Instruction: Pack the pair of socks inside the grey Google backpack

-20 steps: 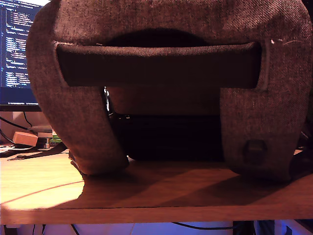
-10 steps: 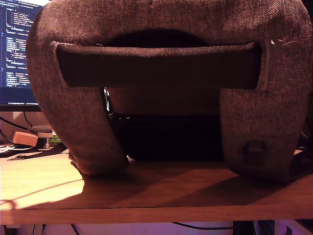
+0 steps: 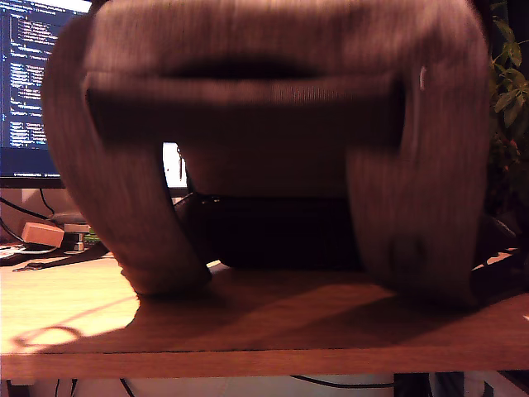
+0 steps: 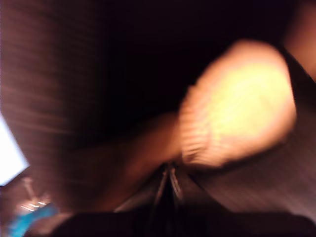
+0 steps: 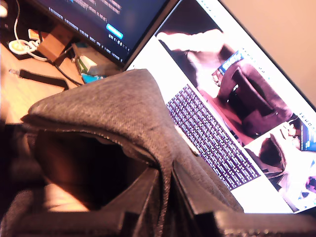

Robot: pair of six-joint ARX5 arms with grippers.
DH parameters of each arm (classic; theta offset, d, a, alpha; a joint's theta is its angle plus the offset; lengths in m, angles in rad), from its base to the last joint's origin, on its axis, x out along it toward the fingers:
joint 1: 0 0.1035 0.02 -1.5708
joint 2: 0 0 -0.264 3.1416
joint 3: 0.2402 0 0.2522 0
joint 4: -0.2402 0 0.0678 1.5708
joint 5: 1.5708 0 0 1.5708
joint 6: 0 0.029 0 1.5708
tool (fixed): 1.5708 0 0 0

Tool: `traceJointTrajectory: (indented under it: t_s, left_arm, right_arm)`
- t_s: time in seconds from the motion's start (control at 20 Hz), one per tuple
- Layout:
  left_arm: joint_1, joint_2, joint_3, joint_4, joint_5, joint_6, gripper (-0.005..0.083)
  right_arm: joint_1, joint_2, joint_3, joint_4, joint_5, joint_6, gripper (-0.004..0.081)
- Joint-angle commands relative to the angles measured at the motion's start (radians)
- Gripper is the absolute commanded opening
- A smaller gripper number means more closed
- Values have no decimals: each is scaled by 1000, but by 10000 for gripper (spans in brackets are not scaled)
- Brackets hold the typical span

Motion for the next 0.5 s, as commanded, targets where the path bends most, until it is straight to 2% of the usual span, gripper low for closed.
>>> traceJointTrajectory:
  t_s: [0.0, 0.2, 0.45]
  left_arm:
    - [-14, -26, -3, -39, 24, -10, -24]
    - [-50, -88, -3, -172, 89, -14, -24]
    - [-83, -225, -3, -327, 223, -51, -24]
  right_arm:
    - [5, -10, 27, 29, 0, 5, -12]
    - [5, -10, 27, 30, 0, 5, -12]
    - [5, -9, 27, 6, -1, 8, -12]
